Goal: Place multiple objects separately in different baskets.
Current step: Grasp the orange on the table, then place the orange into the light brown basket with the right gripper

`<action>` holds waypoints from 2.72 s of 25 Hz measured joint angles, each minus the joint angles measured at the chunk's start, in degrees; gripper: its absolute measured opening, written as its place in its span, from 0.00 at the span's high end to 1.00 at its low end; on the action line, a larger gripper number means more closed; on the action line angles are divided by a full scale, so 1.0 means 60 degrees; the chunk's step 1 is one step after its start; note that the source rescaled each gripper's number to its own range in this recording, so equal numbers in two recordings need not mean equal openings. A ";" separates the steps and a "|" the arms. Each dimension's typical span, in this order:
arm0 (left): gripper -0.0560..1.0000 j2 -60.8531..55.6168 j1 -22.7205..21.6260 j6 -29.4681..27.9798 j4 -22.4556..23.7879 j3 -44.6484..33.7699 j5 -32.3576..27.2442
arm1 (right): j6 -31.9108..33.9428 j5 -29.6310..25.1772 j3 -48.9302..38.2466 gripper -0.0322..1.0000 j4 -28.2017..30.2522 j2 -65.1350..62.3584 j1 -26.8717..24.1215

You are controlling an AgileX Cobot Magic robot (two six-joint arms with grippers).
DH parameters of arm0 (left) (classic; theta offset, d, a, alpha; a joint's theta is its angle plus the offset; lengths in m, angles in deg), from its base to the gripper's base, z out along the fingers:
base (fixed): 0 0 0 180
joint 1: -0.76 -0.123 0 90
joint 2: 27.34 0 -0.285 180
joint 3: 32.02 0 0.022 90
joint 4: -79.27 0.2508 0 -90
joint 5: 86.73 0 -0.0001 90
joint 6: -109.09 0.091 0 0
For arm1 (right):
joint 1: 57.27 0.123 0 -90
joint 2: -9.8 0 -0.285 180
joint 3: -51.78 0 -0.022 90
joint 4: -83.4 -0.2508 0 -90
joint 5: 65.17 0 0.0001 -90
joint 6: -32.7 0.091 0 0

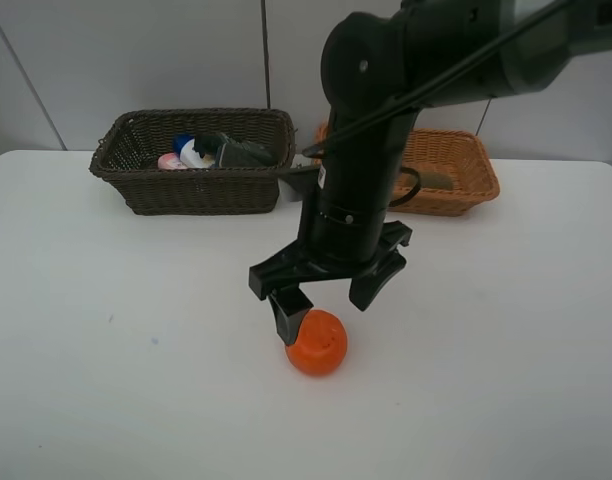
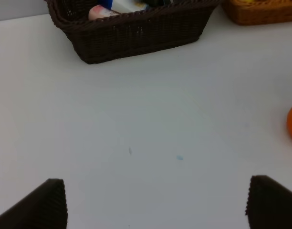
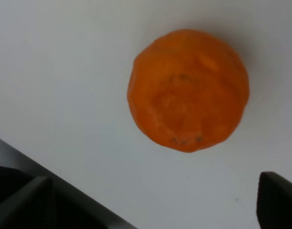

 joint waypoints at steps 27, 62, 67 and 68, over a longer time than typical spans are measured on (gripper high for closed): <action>0.02 0.0000 0.0000 0.0000 0.0000 0.0000 0.0000 | 0.0000 0.1968 -0.0563 0.00 0.0362 0.1803 0.0016; 0.02 0.0000 0.0000 0.0000 0.0031 0.0000 0.0000 | 0.0360 0.4653 0.1921 0.26 0.2378 0.1086 -0.5125; 0.02 0.0000 0.0000 0.0000 0.0031 0.0000 0.0000 | 0.0371 0.5893 0.1921 0.16 0.2216 0.1535 -0.5687; 0.02 0.0000 0.0000 0.0000 0.0031 0.0000 0.0000 | 0.0380 0.6047 0.1933 0.09 0.2213 0.1579 -0.5710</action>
